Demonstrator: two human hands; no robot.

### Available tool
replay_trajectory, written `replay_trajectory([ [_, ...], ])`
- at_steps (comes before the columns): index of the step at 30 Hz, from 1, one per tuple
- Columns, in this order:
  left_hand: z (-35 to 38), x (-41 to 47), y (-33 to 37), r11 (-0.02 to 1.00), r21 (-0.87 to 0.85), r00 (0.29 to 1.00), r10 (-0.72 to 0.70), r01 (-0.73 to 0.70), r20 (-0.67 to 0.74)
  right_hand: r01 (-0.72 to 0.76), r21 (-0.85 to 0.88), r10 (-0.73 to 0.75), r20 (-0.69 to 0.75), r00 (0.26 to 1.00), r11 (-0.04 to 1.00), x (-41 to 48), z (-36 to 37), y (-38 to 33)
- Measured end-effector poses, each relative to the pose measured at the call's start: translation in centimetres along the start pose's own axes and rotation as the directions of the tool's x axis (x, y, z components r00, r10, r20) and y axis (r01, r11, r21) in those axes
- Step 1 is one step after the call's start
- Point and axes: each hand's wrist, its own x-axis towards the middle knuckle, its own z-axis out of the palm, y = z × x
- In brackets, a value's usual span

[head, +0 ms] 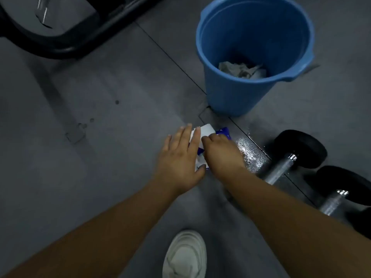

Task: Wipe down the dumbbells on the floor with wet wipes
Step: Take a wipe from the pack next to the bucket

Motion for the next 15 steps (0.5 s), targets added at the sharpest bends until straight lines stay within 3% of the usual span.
replay_trajectory([
  [6, 3.4, 0.8, 0.1, 0.999, 0.005, 0.98, 0.034, -0.036, 0.194, -0.067, 0.047, 0.063, 0.07, 0.996, 0.997, 0.5, 1.1, 0.8],
  [8, 4.1, 0.8, 0.2, 1.0, -0.014, 0.981, 0.029, -0.027, 0.192, -0.052, 0.095, 0.042, 0.108, 0.993, 0.994, 0.9, 1.3, 1.3],
  [11, 4.7, 1.2, 0.4, 0.999, -0.036, 0.993, 0.022, -0.018, 0.112, -0.081, 0.266, 0.041, 0.151, 0.988, 0.961, 0.9, 1.3, 2.2],
  [15, 4.3, 2.0, 0.2, 0.998, -0.001, 0.994, 0.063, -0.063, -0.095, -0.168, 0.563, 0.177, 0.041, 0.983, 0.809, 0.1, 0.8, 3.3],
])
